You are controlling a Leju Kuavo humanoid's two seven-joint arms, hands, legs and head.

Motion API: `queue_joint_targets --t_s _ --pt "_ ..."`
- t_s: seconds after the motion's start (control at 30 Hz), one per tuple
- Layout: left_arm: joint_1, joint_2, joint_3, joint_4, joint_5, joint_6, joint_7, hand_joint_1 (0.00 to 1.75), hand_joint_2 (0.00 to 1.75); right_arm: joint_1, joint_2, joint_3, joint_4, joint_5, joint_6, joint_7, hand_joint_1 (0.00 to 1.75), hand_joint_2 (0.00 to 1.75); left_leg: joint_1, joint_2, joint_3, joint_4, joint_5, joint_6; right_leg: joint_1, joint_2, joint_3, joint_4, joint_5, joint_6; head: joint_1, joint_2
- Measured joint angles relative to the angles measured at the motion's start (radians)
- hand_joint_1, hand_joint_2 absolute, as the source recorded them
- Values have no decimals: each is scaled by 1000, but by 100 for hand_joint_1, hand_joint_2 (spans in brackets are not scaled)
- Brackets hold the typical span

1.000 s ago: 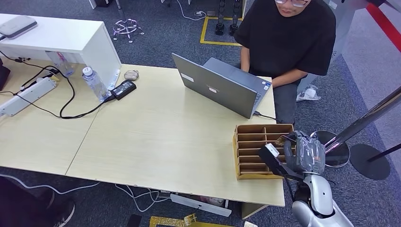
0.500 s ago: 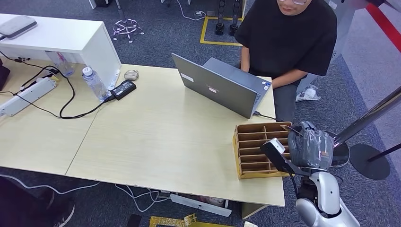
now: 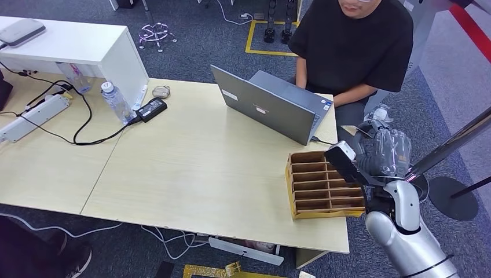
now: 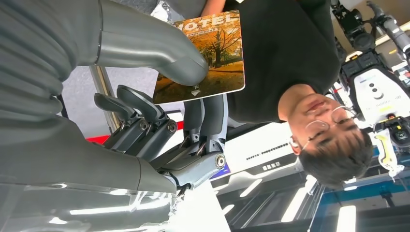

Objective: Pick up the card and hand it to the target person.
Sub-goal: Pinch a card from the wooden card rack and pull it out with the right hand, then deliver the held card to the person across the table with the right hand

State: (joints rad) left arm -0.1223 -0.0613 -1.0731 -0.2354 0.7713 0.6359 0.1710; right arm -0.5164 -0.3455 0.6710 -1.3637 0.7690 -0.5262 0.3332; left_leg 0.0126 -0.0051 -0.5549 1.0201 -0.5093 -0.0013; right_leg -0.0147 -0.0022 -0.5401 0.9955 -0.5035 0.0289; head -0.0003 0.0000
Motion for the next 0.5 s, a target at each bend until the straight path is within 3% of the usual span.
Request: queue_joint_targets --t_s 0.23,0.5 --pt "0 0 0 0 -2 0 0 0 0 -22 19 1 46 -14 2 -8 175 175 0 0 0 0 0 0 0 0 0 0 0 0 0 0" --pt "-1 2 -1 0 -23 -8 15 0 0 -122 84 23 226 -118 -8 -121 175 175 0 0 0 0 1 0 0 -1 0 0 0 0 0 0"
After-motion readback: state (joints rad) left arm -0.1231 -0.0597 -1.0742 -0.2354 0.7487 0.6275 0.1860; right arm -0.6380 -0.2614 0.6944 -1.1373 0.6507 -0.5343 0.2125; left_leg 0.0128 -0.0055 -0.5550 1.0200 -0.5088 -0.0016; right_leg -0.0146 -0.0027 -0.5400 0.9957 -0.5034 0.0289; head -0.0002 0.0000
